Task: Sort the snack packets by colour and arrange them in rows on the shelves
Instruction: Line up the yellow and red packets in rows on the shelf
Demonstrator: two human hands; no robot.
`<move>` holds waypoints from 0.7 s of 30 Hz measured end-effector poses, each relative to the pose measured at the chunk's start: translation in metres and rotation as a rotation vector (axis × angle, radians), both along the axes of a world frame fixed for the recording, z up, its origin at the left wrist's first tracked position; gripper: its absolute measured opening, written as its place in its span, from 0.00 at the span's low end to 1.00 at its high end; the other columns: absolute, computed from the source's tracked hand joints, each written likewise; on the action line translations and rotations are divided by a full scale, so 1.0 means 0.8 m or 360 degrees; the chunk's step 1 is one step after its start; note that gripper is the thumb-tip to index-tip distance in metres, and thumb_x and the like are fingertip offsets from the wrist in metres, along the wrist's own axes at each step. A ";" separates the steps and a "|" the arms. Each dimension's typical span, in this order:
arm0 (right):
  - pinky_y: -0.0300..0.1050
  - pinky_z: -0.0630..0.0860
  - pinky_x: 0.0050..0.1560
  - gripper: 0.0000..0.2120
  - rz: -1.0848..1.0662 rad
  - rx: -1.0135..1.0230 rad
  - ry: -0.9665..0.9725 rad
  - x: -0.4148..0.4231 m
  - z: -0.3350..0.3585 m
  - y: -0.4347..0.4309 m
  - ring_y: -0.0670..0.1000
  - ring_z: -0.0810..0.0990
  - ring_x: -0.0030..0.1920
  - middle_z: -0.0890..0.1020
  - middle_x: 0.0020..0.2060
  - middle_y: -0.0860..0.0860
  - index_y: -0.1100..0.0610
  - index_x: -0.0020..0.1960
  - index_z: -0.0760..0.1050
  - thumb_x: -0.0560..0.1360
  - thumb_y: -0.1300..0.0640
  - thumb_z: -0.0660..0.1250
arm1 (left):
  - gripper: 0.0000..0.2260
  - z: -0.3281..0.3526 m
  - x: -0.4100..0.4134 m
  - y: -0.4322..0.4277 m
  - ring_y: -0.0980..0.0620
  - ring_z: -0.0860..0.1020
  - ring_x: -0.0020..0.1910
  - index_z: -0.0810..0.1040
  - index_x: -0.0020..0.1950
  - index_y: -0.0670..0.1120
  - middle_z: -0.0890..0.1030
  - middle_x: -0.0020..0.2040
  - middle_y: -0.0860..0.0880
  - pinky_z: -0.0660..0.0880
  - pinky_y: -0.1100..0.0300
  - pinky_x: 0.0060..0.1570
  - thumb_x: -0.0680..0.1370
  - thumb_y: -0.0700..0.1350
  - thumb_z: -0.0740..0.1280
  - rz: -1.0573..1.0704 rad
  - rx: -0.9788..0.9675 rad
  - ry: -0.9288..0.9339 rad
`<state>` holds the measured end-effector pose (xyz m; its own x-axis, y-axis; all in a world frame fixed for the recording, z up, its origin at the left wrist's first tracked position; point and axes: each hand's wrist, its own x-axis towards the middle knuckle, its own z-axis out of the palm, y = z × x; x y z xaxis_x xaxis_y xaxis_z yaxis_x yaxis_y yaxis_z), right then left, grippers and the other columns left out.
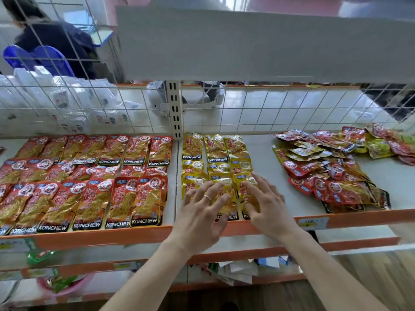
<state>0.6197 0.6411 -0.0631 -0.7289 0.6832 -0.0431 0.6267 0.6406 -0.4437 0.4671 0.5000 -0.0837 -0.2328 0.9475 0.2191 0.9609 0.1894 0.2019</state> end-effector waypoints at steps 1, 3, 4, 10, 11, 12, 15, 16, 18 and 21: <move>0.57 0.52 0.76 0.29 0.0018 -0.0029 -0.0007 0.002 -0.002 0.002 0.49 0.48 0.79 0.52 0.80 0.43 0.42 0.76 0.61 0.78 0.53 0.65 | 0.20 -0.001 0.003 0.004 0.48 0.66 0.75 0.75 0.67 0.54 0.70 0.74 0.51 0.58 0.48 0.69 0.79 0.59 0.58 -0.0005 -0.0025 0.0016; 0.55 0.51 0.76 0.30 0.0064 -0.0063 -0.0022 0.006 -0.004 0.003 0.48 0.46 0.79 0.50 0.80 0.43 0.42 0.78 0.58 0.79 0.53 0.63 | 0.20 -0.003 0.008 0.007 0.48 0.68 0.73 0.77 0.65 0.54 0.72 0.73 0.51 0.59 0.48 0.68 0.79 0.59 0.58 0.0017 -0.0049 0.0023; 0.55 0.51 0.76 0.30 0.0087 -0.0063 -0.0029 0.008 -0.004 0.004 0.48 0.45 0.79 0.49 0.80 0.42 0.42 0.78 0.57 0.79 0.53 0.63 | 0.19 -0.004 0.010 0.007 0.49 0.69 0.72 0.78 0.64 0.54 0.73 0.72 0.51 0.60 0.47 0.68 0.79 0.59 0.58 0.0037 -0.0055 0.0011; 0.53 0.53 0.75 0.28 0.0149 0.0002 0.0076 0.013 -0.006 0.015 0.48 0.51 0.78 0.56 0.79 0.43 0.44 0.76 0.63 0.78 0.52 0.65 | 0.17 0.001 0.013 0.013 0.51 0.72 0.69 0.80 0.60 0.53 0.76 0.68 0.53 0.62 0.45 0.67 0.79 0.57 0.59 0.0086 0.0025 0.0003; 0.53 0.54 0.74 0.27 0.0149 0.0006 0.0095 0.012 -0.005 0.019 0.48 0.52 0.78 0.58 0.78 0.44 0.45 0.75 0.64 0.78 0.51 0.65 | 0.17 0.003 0.012 0.018 0.51 0.72 0.70 0.80 0.61 0.53 0.76 0.68 0.53 0.62 0.45 0.67 0.79 0.57 0.58 0.0109 0.0025 0.0004; 0.53 0.54 0.74 0.26 0.0146 0.0006 0.0103 0.009 -0.003 0.024 0.49 0.53 0.78 0.59 0.78 0.44 0.45 0.75 0.65 0.78 0.50 0.65 | 0.19 0.006 0.011 0.024 0.50 0.71 0.70 0.79 0.63 0.52 0.75 0.69 0.52 0.62 0.45 0.68 0.79 0.58 0.57 0.0133 0.0004 0.0007; 0.53 0.54 0.75 0.26 0.0172 0.0003 0.0096 -0.004 0.000 0.038 0.50 0.53 0.78 0.58 0.78 0.45 0.44 0.76 0.64 0.79 0.49 0.64 | 0.27 0.016 0.008 0.044 0.51 0.63 0.77 0.73 0.71 0.53 0.66 0.77 0.53 0.57 0.44 0.73 0.79 0.62 0.49 0.0215 -0.0188 -0.0001; 0.53 0.52 0.76 0.27 0.0194 -0.0003 0.0073 -0.009 0.000 0.043 0.50 0.52 0.79 0.57 0.79 0.45 0.44 0.77 0.62 0.79 0.49 0.64 | 0.29 0.019 0.006 0.051 0.52 0.58 0.79 0.70 0.73 0.54 0.61 0.79 0.53 0.54 0.44 0.74 0.78 0.64 0.46 0.0245 -0.0261 -0.0010; 0.52 0.49 0.76 0.28 0.0239 -0.0028 0.0005 -0.016 -0.001 0.050 0.49 0.50 0.79 0.55 0.79 0.45 0.45 0.78 0.59 0.80 0.47 0.62 | 0.33 0.025 0.004 0.064 0.53 0.52 0.80 0.64 0.77 0.56 0.55 0.81 0.53 0.47 0.46 0.75 0.76 0.65 0.41 0.0275 -0.0375 0.0016; 0.49 0.46 0.76 0.29 0.0288 -0.0039 -0.0042 -0.021 -0.005 0.056 0.48 0.48 0.79 0.53 0.80 0.45 0.46 0.79 0.56 0.81 0.46 0.61 | 0.30 0.027 0.000 0.079 0.54 0.51 0.80 0.58 0.79 0.57 0.52 0.82 0.54 0.44 0.45 0.76 0.80 0.66 0.42 0.0263 -0.0511 0.0042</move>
